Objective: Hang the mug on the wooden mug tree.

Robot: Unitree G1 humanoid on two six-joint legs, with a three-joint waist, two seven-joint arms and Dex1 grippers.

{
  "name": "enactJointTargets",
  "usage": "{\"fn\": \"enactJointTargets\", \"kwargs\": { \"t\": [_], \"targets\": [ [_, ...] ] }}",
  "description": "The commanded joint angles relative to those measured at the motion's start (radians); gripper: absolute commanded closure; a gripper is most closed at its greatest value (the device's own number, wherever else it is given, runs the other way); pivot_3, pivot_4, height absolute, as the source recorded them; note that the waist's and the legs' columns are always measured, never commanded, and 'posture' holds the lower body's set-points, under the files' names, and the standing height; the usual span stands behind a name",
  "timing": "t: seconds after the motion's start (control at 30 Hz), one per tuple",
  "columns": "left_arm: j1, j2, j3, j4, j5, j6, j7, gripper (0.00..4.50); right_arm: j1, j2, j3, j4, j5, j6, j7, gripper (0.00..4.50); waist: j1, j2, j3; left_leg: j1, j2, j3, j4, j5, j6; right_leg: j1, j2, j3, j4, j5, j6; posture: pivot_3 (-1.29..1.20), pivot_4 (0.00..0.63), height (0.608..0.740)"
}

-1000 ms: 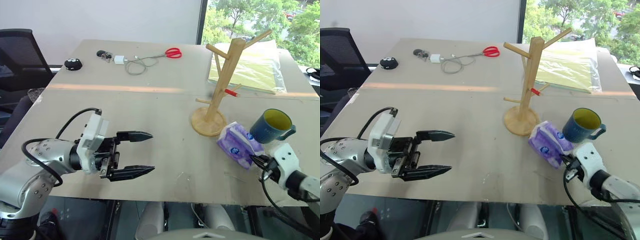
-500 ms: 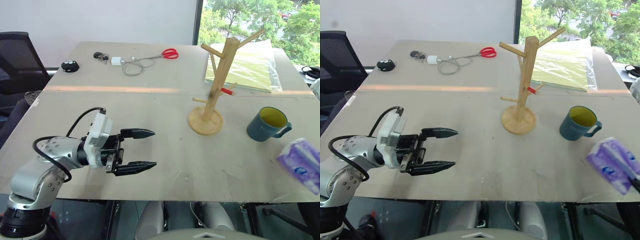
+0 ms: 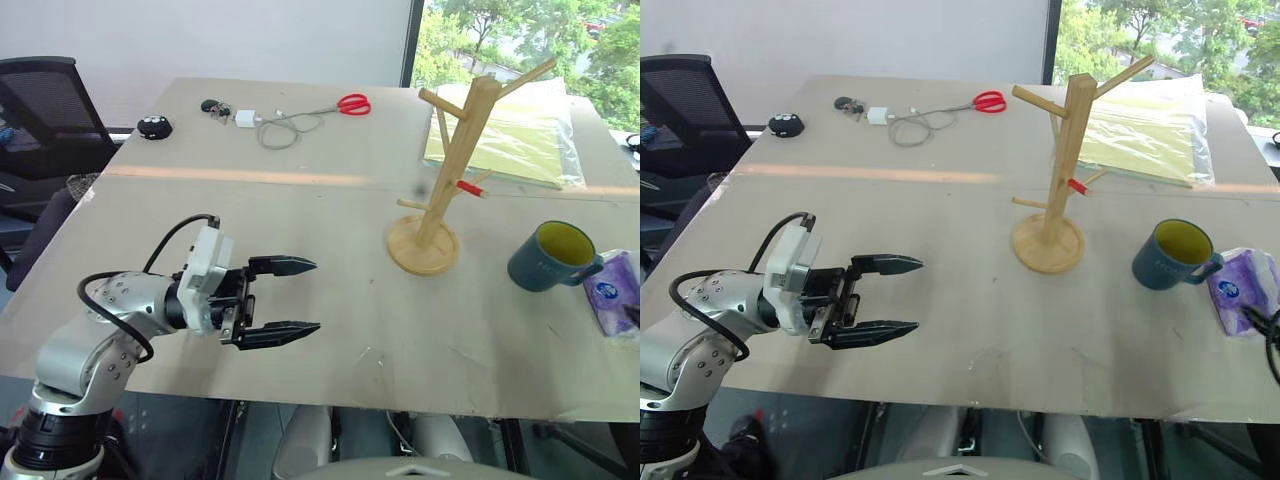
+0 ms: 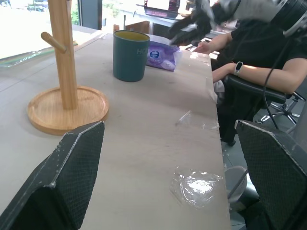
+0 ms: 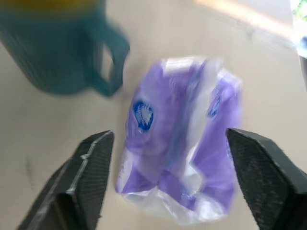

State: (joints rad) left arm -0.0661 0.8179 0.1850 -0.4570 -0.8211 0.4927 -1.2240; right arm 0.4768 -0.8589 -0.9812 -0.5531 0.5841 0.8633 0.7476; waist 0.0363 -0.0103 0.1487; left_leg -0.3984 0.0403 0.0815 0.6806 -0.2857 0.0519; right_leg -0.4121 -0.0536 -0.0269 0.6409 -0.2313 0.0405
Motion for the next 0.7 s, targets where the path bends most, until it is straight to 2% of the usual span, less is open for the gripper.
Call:
{"fn": "enactJointTargets", "kwargs": {
  "t": [0.03,0.13,0.27,0.37,0.53,0.63,0.7],
  "targets": [
    [-0.014,-0.007,-0.001,0.007,0.007,-0.02,-0.004,0.0,-0.076,0.025,0.001,-0.132,0.105,0.143,-0.101,0.91,-0.006,-0.005,0.001,0.0,0.0,0.0,0.0,0.0,0.0,0.0,0.0,0.0,0.0,0.0,0.0,0.0,0.15,0.74],
    [-0.036,-0.017,-0.011,0.021,0.019,-0.028,-0.003,0.0,-0.19,0.135,0.155,-0.178,0.058,0.183,-0.302,0.91,-0.022,-0.011,0.0,0.001,0.001,-0.001,0.002,0.0,0.0,0.001,0.001,0.0,0.001,-0.002,-0.002,0.0,0.15,0.74],
    [-0.043,-0.015,-0.002,0.01,-0.005,-0.012,-0.006,0.0,-0.228,0.251,0.275,-0.201,-0.007,0.151,-0.419,0.91,-0.022,-0.008,0.001,0.001,0.0,0.0,0.004,0.001,0.0,0.001,-0.001,0.002,0.002,-0.002,-0.003,0.0,0.15,0.74],
    [-0.036,-0.003,0.009,-0.007,-0.021,-0.003,-0.012,0.0,-0.239,0.289,0.317,-0.183,-0.039,0.121,-0.451,0.91,-0.023,-0.007,0.001,0.0,0.0,0.0,0.003,0.001,0.0,0.0,0.0,0.002,0.002,0.0,-0.006,0.0,0.15,0.74],
    [-0.037,0.002,0.007,-0.025,-0.03,0.0,-0.006,0.0,-0.266,0.294,0.364,-0.103,-0.083,0.049,-0.447,0.91,-0.023,-0.007,0.001,0.0,0.0,0.0,0.002,0.002,-0.002,0.0,0.001,0.003,0.002,0.001,-0.002,0.0,0.15,0.74],
    [-0.035,0.001,-0.001,-0.037,-0.023,-0.001,0.002,0.0,-0.318,0.298,0.429,-0.009,-0.132,-0.023,-0.454,1.68,-0.024,-0.007,0.001,0.0,0.0,0.0,0.002,0.001,0.0,0.0,0.001,0.003,0.002,0.0,-0.003,0.0,0.15,0.74],
    [-0.035,0.001,-0.001,-0.038,-0.022,-0.001,0.004,0.0,-0.326,0.298,0.452,0.022,-0.153,-0.053,-0.45,2.46,-0.025,-0.007,0.001,0.001,0.0,0.0,0.002,0.001,0.0,0.0,0.001,0.003,0.002,0.0,-0.005,0.0,0.15,0.74]
  ]
}}
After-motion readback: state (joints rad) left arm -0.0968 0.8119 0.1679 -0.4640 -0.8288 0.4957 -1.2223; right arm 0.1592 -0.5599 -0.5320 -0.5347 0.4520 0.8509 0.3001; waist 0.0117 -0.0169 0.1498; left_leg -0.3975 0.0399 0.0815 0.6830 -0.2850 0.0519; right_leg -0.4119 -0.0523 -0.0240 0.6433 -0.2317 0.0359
